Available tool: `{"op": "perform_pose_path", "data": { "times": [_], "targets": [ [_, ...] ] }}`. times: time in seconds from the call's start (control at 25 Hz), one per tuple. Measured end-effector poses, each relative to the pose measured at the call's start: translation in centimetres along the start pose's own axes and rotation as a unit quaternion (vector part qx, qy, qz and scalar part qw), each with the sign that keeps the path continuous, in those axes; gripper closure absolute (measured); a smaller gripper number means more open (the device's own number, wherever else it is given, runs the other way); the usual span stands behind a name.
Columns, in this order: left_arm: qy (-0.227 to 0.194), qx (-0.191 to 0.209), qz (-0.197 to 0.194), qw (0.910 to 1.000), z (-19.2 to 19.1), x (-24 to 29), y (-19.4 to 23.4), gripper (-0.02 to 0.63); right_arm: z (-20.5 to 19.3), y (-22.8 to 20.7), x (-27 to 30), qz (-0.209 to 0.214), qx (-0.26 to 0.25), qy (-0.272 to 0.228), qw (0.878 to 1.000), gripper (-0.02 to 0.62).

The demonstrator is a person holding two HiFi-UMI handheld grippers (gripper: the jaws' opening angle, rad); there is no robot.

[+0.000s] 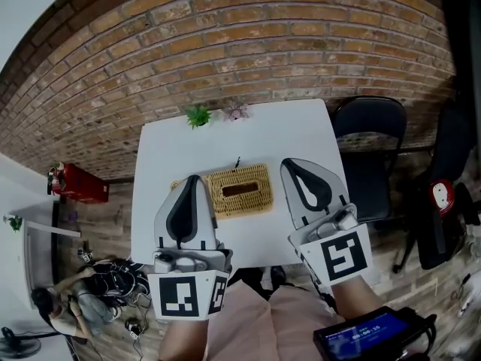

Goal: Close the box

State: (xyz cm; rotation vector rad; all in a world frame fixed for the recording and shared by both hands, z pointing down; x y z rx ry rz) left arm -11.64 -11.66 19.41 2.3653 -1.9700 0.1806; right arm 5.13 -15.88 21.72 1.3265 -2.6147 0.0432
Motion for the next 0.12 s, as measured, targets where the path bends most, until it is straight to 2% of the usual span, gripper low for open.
{"op": "perform_pose_path", "data": {
  "times": [0.12],
  "targets": [
    [0.002, 0.000, -0.001, 1.0000, -0.14, 0.14, 0.15, 0.591, -0.06, 0.08, 0.20, -0.001, -0.002, 0.001, 1.000, 0.597]
  ]
}}
Point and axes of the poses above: the fingertips, and each gripper's own axes: x forward along the fingers, y to its left, z out of its top, the point moved 5 cm from there along -x, backward along the fingers, and after that the axes turned 13 degrees about y, right-handed, at the moved point
